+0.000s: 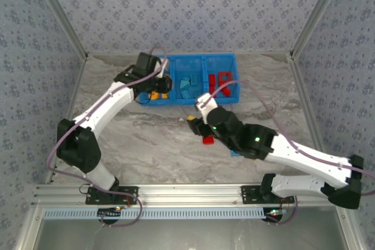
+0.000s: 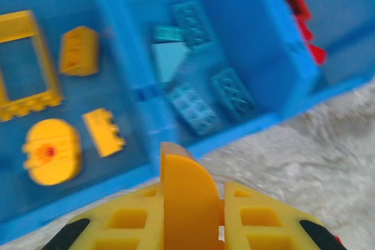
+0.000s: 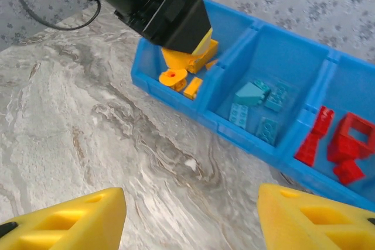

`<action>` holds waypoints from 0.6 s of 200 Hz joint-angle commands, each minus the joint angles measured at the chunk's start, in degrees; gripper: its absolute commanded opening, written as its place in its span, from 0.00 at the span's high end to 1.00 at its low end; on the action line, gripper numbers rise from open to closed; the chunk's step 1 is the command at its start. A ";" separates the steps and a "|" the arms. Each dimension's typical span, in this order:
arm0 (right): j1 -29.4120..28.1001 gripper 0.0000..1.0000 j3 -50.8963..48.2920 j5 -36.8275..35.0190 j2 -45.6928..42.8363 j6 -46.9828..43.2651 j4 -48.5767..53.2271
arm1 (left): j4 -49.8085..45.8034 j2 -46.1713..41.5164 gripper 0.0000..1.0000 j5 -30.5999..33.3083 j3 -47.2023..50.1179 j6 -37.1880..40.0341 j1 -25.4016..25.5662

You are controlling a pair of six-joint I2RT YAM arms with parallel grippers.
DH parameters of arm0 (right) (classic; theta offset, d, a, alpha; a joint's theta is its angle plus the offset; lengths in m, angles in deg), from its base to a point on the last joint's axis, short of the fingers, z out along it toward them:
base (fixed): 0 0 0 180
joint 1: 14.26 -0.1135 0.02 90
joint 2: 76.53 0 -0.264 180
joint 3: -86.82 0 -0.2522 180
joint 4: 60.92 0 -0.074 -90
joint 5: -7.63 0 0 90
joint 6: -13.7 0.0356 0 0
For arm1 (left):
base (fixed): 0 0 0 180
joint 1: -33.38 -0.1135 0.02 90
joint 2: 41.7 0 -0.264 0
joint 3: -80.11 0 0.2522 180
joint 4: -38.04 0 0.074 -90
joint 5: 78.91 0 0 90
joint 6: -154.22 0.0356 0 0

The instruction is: Sort the legos into containers by color

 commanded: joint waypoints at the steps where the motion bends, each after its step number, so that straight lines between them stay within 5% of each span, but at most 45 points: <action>1: -0.65 0.36 3.38 -3.50 5.72 -3.19 -10.58 | 1.40 2.07 0.85 -3.04 0.07 -4.19 -4.79; 48: 1.22 0.36 6.44 -2.07 14.49 0.34 -16.91 | 4.00 14.55 0.84 -5.73 -8.46 -11.46 -10.18; 120: 2.86 0.34 9.78 -0.16 20.30 2.69 -19.48 | 0.59 29.47 0.81 -4.27 -22.46 -11.37 -10.25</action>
